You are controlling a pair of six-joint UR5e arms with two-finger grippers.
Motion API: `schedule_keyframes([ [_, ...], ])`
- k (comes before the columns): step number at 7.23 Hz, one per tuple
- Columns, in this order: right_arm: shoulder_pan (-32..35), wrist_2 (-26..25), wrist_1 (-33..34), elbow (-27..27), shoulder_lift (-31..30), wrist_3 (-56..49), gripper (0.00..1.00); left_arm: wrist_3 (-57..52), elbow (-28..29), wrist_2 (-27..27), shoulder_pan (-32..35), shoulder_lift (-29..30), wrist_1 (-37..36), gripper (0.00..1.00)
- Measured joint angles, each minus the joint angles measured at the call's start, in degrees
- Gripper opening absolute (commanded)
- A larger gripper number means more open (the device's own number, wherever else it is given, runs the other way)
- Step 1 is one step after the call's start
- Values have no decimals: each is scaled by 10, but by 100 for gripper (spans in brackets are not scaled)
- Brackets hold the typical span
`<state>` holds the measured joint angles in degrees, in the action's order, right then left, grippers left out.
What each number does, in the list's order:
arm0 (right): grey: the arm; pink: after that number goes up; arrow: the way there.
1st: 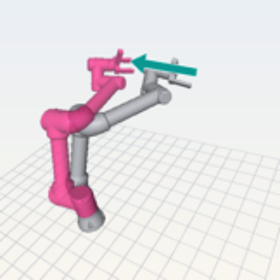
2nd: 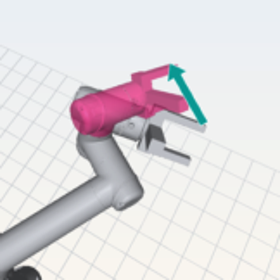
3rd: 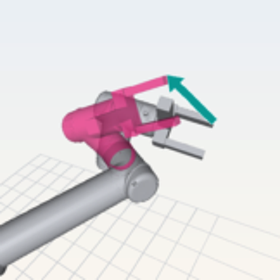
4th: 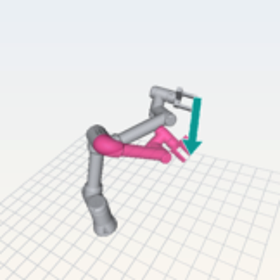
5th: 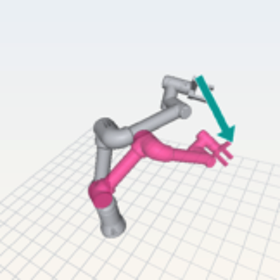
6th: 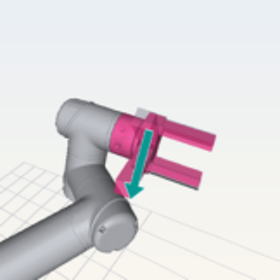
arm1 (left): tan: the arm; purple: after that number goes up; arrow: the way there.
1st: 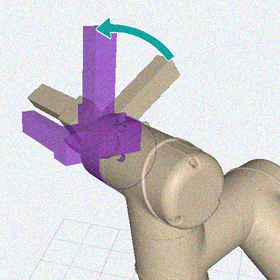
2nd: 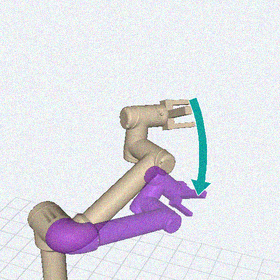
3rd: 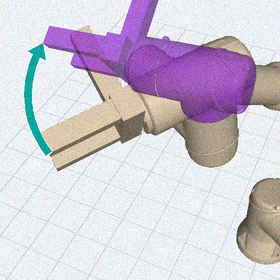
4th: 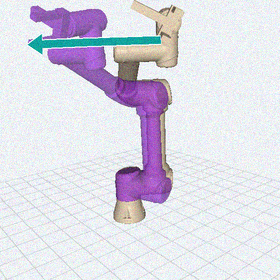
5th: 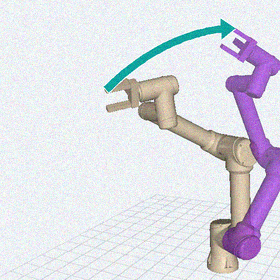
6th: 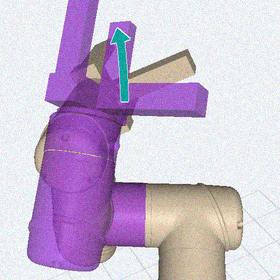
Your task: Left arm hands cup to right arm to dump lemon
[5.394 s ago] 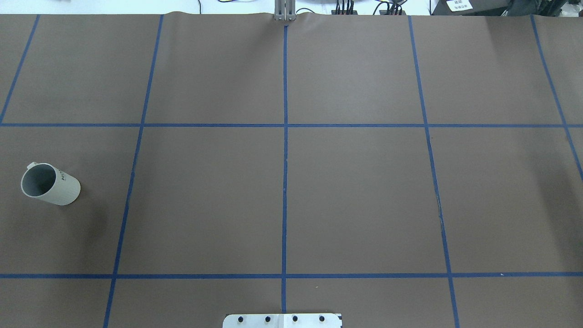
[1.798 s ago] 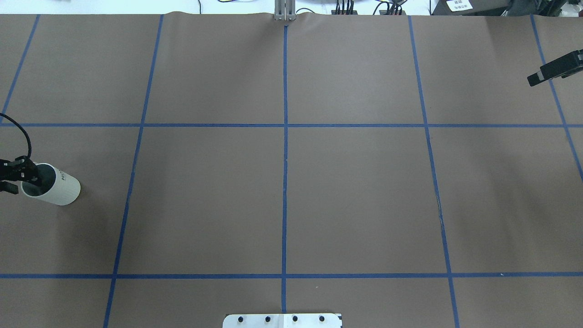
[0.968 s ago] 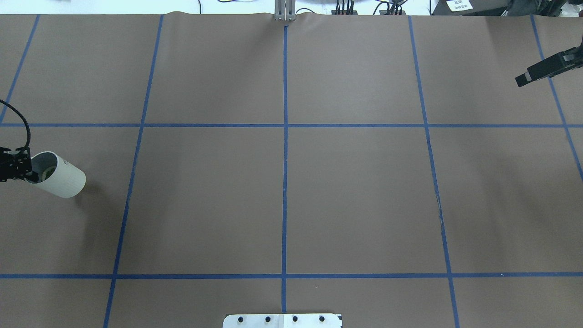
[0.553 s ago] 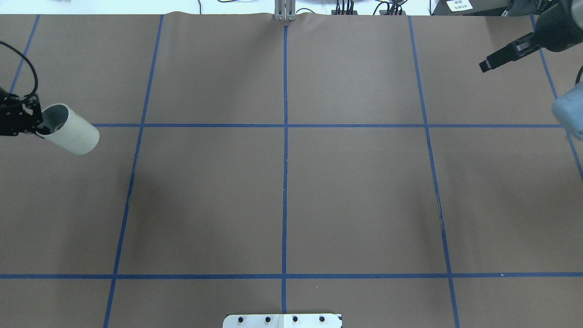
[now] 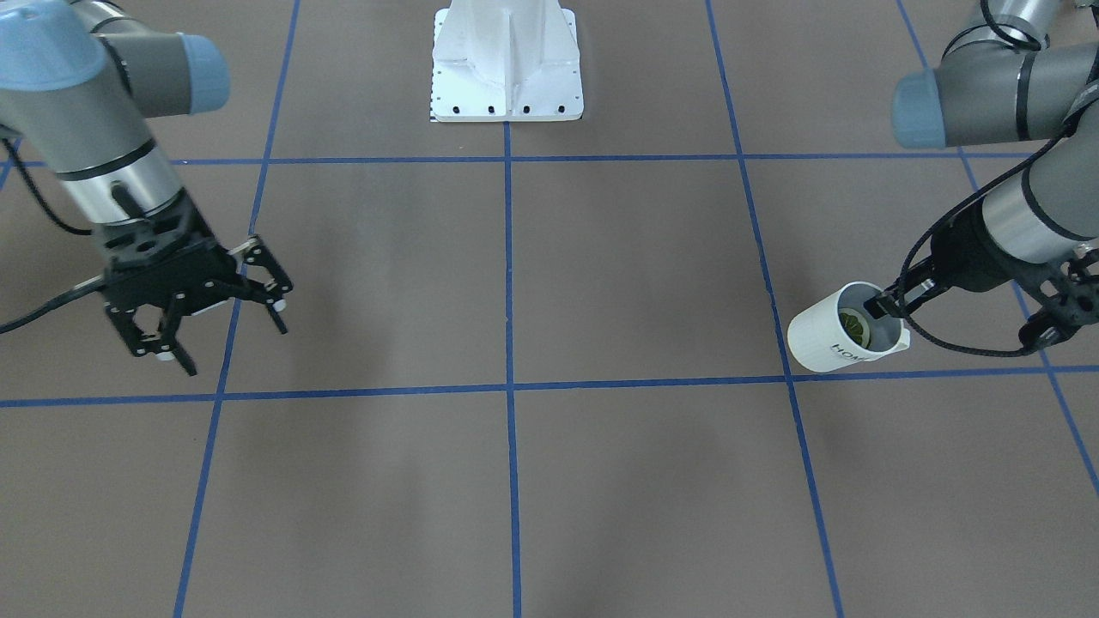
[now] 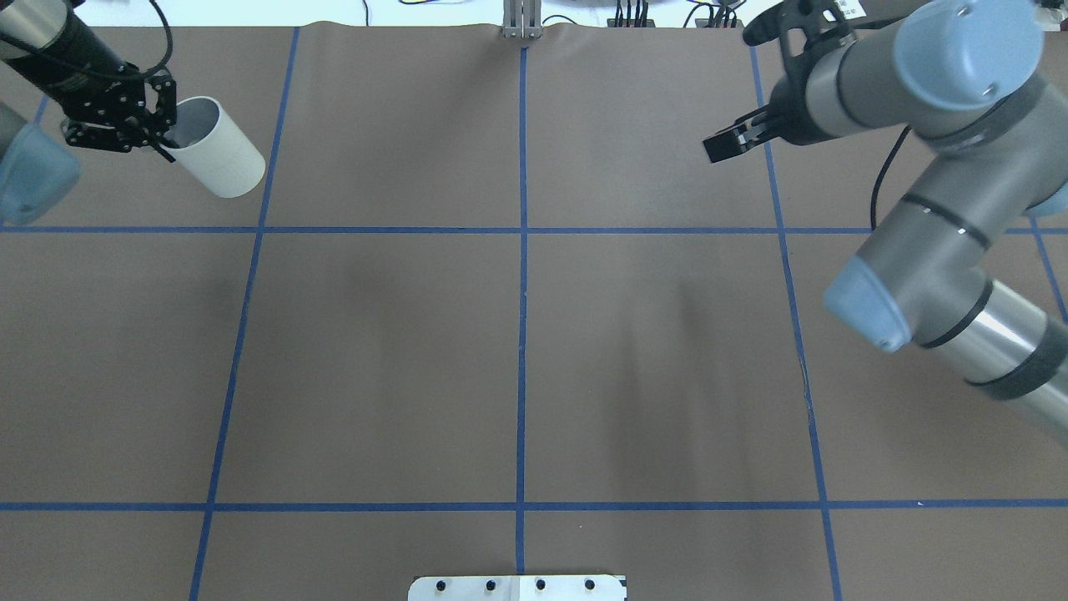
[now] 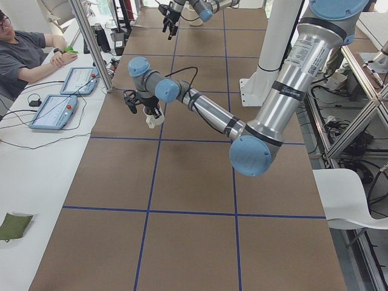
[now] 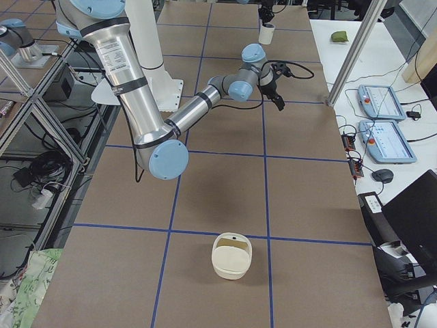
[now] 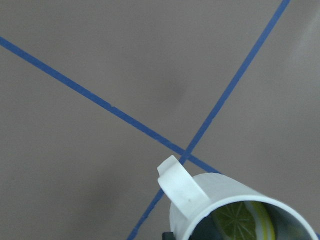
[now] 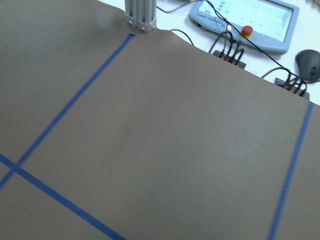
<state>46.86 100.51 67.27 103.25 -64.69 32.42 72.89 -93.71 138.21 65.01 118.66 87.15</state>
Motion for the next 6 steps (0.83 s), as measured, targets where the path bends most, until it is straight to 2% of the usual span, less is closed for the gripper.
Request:
schedule_keyframes([
  [1,-62,-94,-44,-1,11,30,99,39,26,1,-12,35,13,0],
  [2,-105,-154,-75,-1,19,41,99,74,44,3,-26,53,53,0],
  [4,-154,-197,-135,-2,32,43,99,130,65,10,-55,65,172,0],
  [6,-189,-233,-172,-3,41,41,100,163,69,49,-81,77,244,0],
])
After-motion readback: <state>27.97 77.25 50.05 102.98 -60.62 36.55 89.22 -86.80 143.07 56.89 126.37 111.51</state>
